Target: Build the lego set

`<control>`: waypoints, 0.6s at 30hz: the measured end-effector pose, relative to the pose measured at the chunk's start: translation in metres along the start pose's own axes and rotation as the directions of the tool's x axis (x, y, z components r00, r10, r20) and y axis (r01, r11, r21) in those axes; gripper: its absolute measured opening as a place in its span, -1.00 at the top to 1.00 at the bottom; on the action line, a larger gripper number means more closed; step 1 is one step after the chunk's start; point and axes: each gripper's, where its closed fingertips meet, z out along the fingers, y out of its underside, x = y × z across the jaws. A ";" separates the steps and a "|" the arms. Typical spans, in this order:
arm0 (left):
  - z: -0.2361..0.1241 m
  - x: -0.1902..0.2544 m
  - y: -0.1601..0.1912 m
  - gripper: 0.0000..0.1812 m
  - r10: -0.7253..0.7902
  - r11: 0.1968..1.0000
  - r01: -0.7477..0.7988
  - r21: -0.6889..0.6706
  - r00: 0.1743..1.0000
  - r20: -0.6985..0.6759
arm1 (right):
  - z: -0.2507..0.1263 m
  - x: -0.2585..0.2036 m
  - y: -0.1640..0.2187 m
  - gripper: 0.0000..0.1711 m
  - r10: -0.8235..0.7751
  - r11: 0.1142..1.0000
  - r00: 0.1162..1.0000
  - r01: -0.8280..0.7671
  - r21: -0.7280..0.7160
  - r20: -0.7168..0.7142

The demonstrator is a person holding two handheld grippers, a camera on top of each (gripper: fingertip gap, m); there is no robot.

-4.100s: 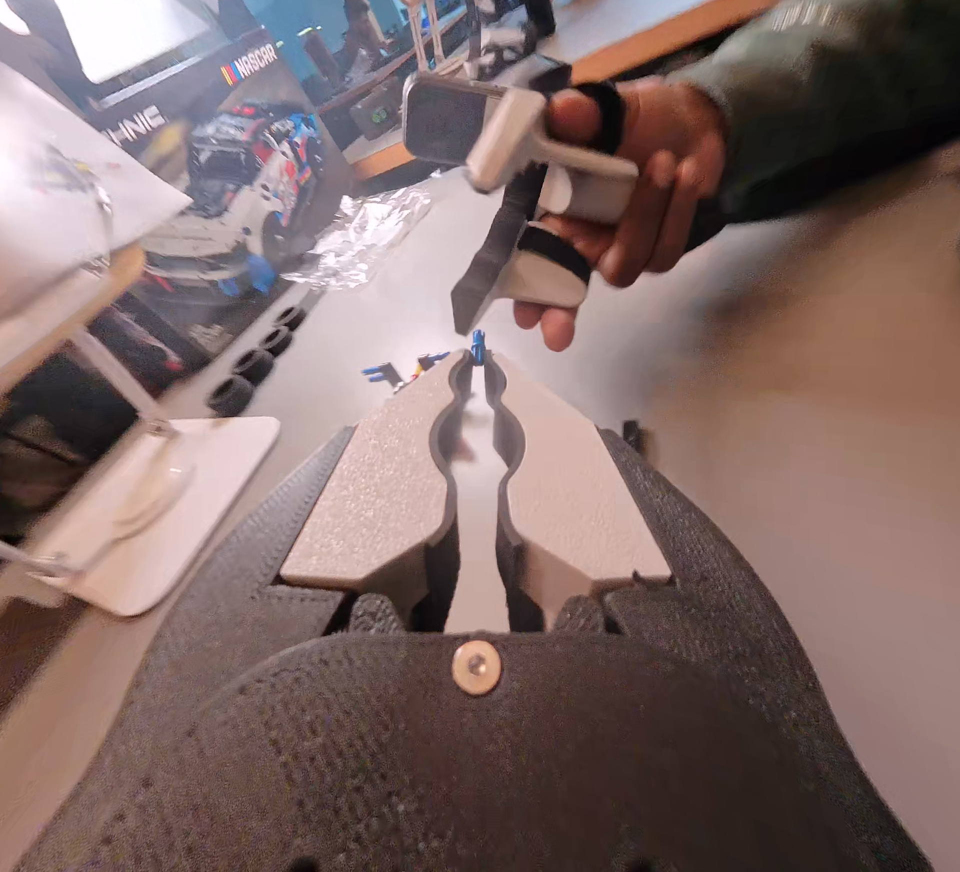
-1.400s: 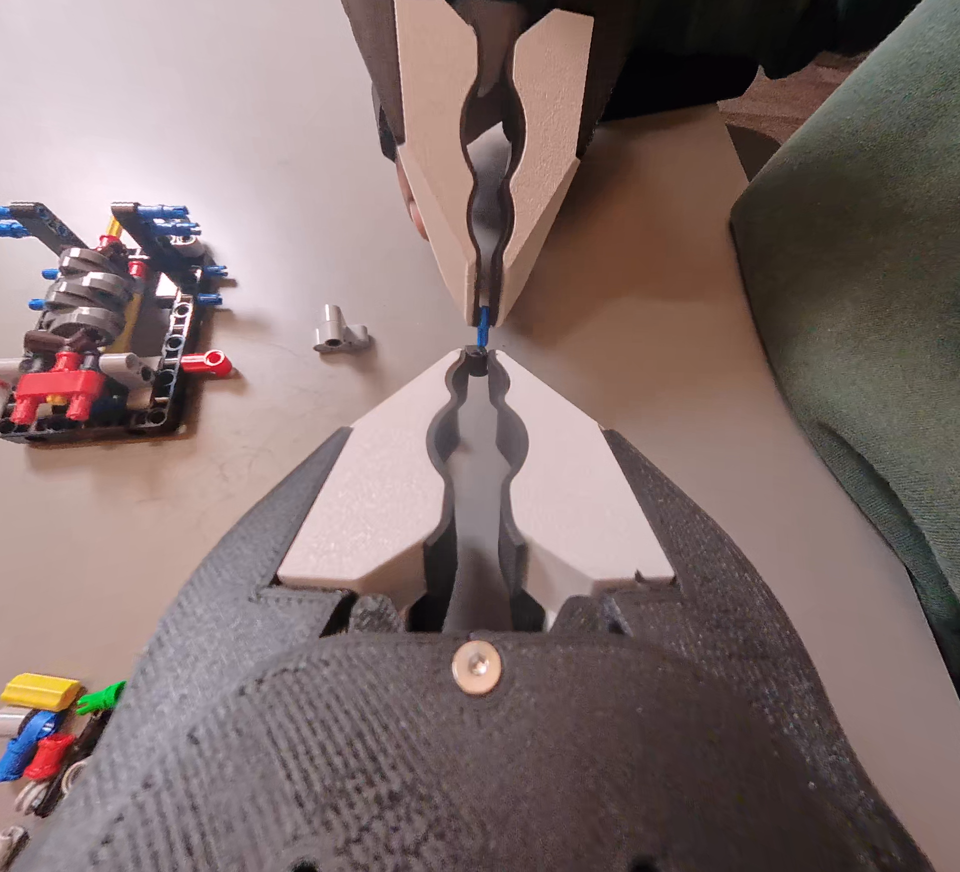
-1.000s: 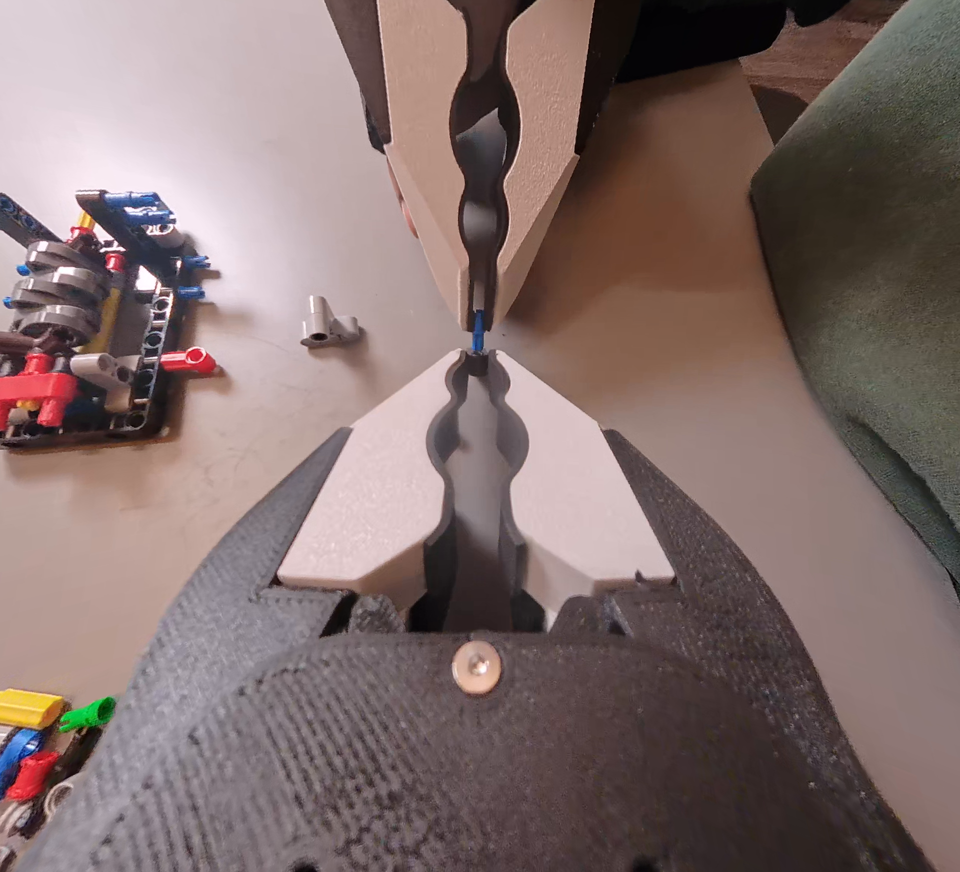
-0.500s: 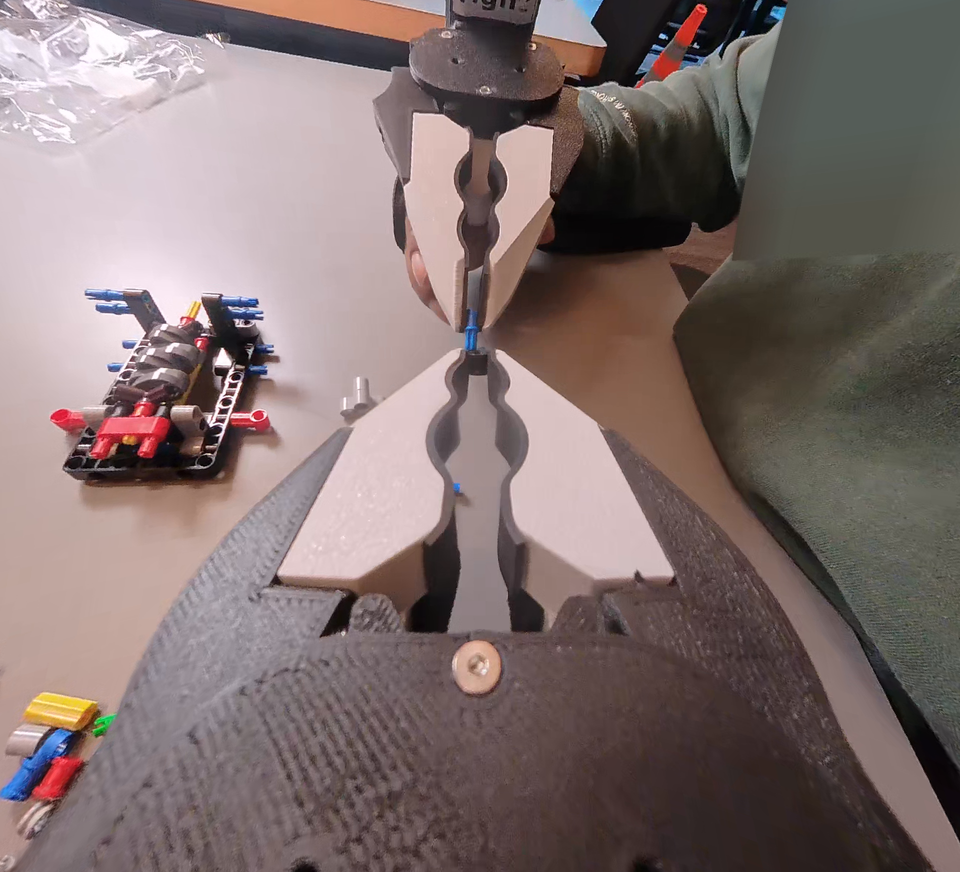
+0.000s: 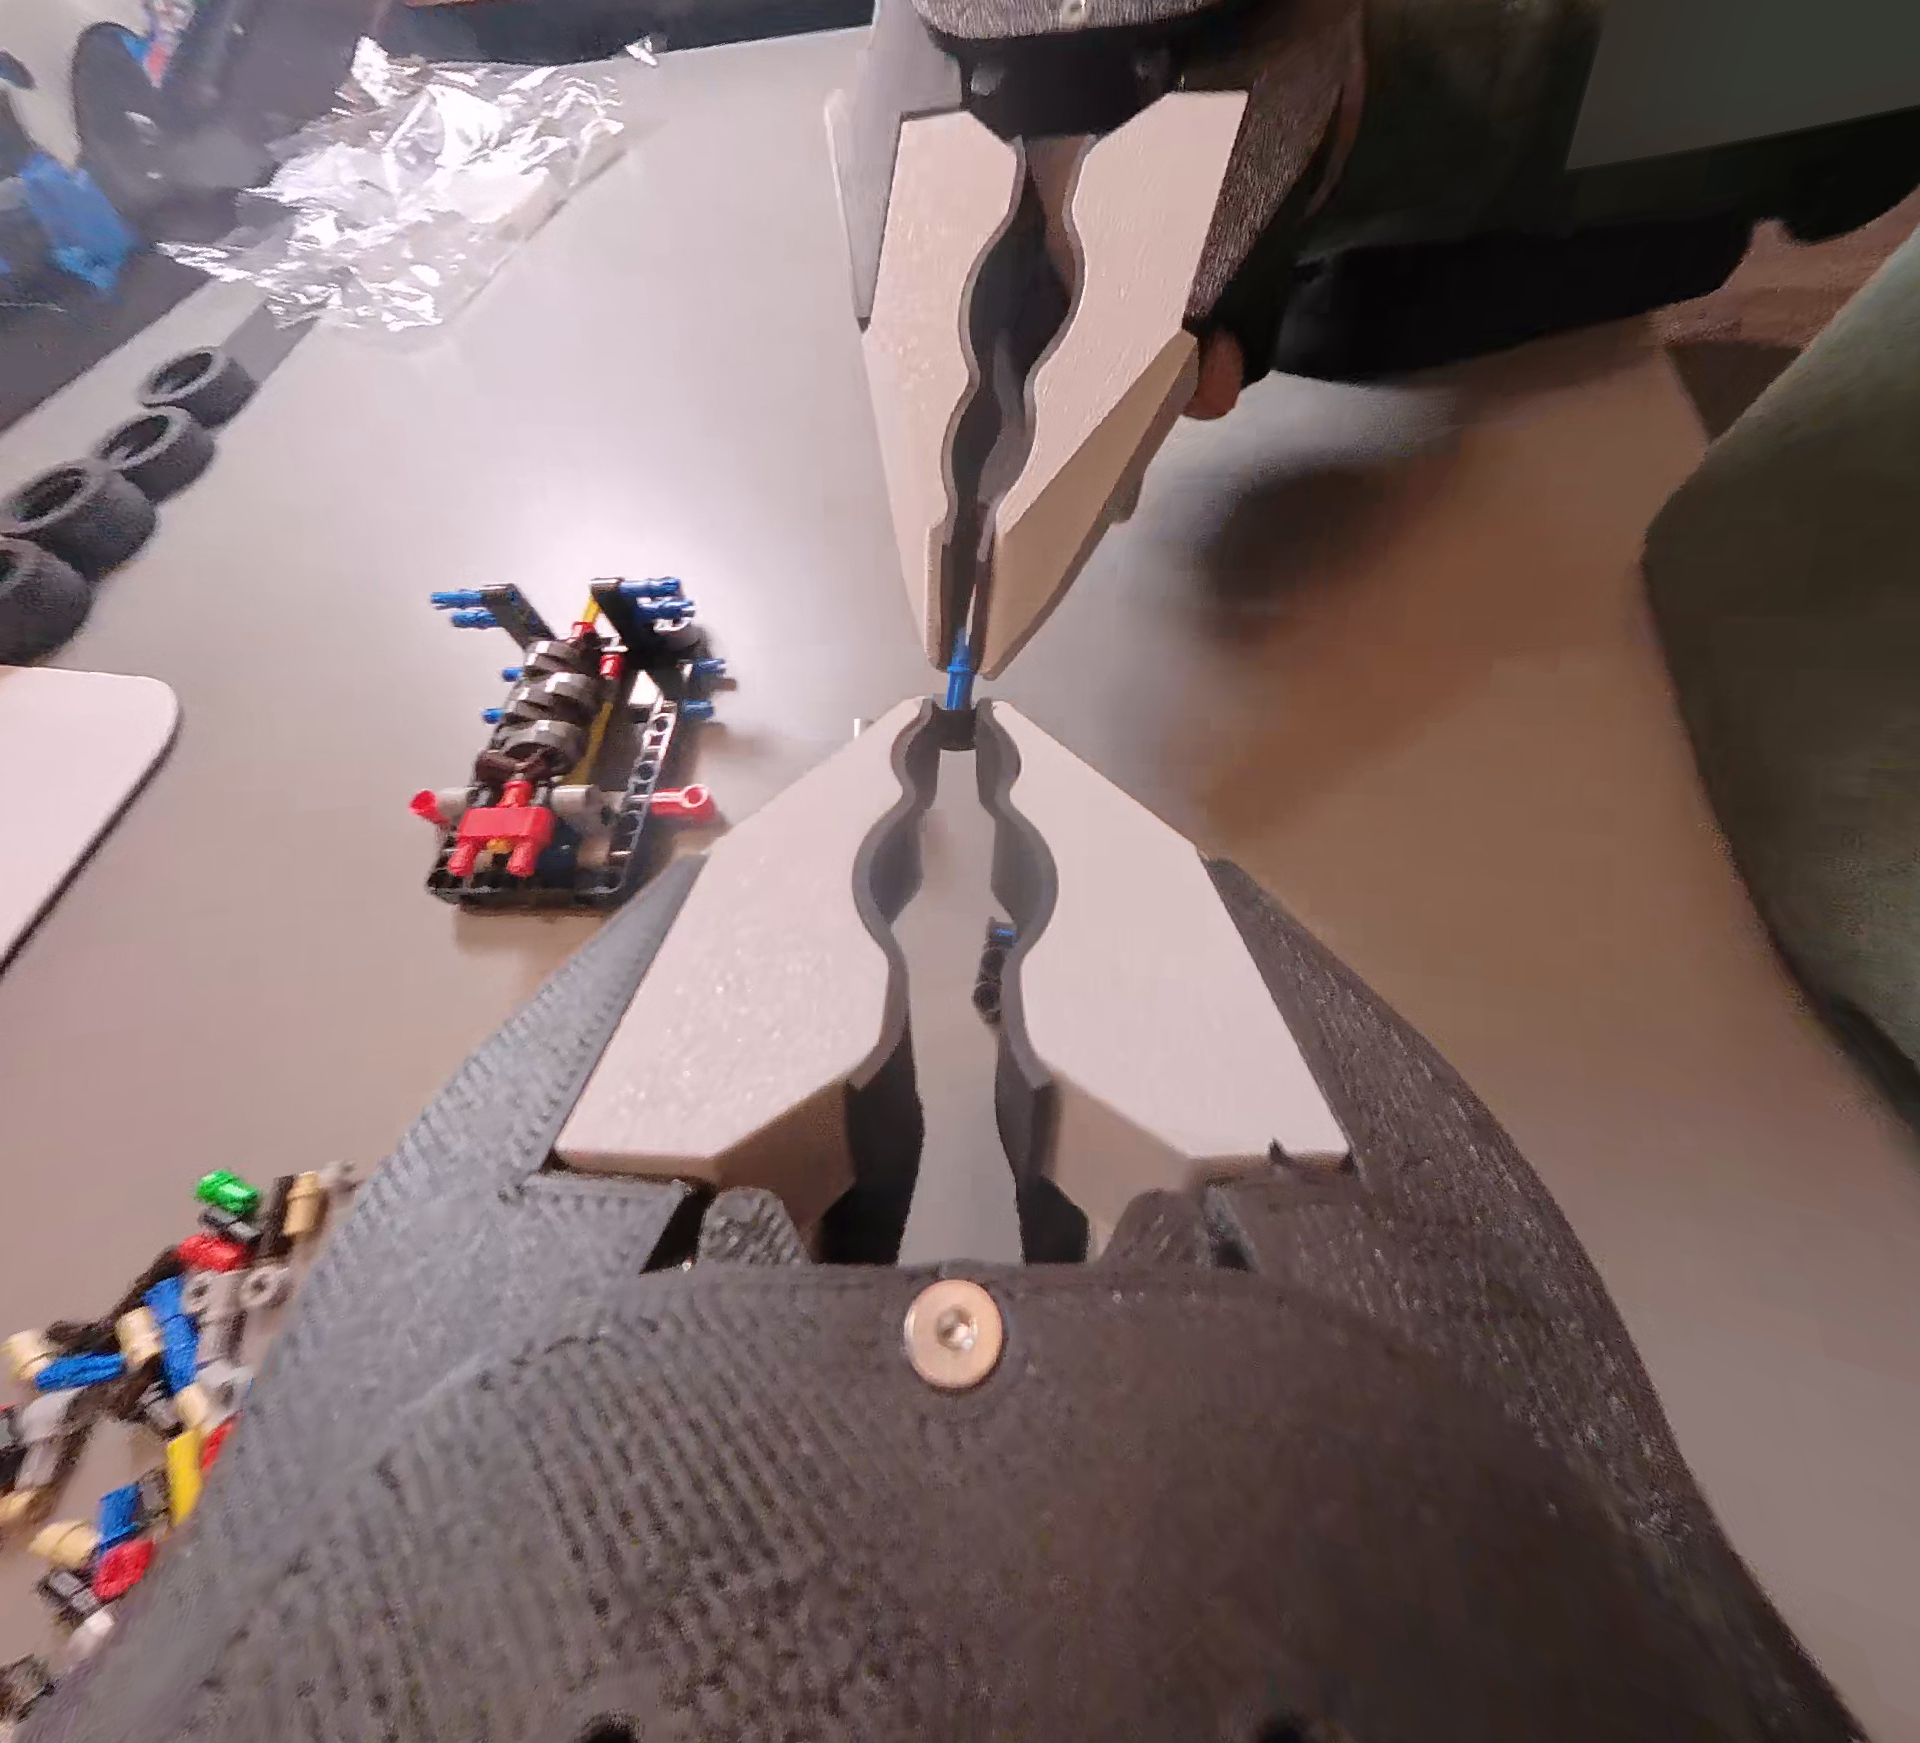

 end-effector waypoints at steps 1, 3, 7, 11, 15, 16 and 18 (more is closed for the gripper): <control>0.001 -0.001 0.002 0.94 0.028 0.999 -0.027 -0.018 0.999 0.023 | 0.001 0.001 0.002 0.97 0.016 1.000 1.000 -0.017 -0.024 -0.016; 0.003 -0.003 0.005 0.95 0.067 0.997 -0.065 -0.047 0.996 0.058 | 0.004 0.004 0.005 0.97 0.046 0.997 0.998 -0.049 -0.062 -0.052; 0.005 -0.004 0.007 0.95 0.122 0.990 -0.115 -0.082 0.989 0.088 | 0.006 0.005 0.008 0.97 0.053 0.994 0.995 -0.061 -0.093 -0.083; 0.007 0.000 0.010 0.95 0.178 0.980 -0.168 -0.108 0.979 0.094 | 0.008 0.003 0.012 0.97 0.101 0.988 0.993 -0.108 -0.108 -0.067; 0.009 0.001 0.015 0.95 0.180 0.977 -0.168 -0.131 0.980 0.086 | 0.011 0.001 0.018 0.97 0.168 0.980 0.985 -0.171 -0.105 -0.038; 0.010 -0.001 0.017 0.95 0.155 0.981 -0.144 -0.132 0.985 0.077 | 0.012 0.003 0.019 0.97 0.171 0.980 0.984 -0.174 -0.099 -0.043; 0.010 -0.004 0.016 0.95 0.044 0.994 -0.040 -0.102 0.998 0.042 | 0.012 0.006 0.018 0.97 0.127 0.988 0.990 -0.131 -0.078 -0.054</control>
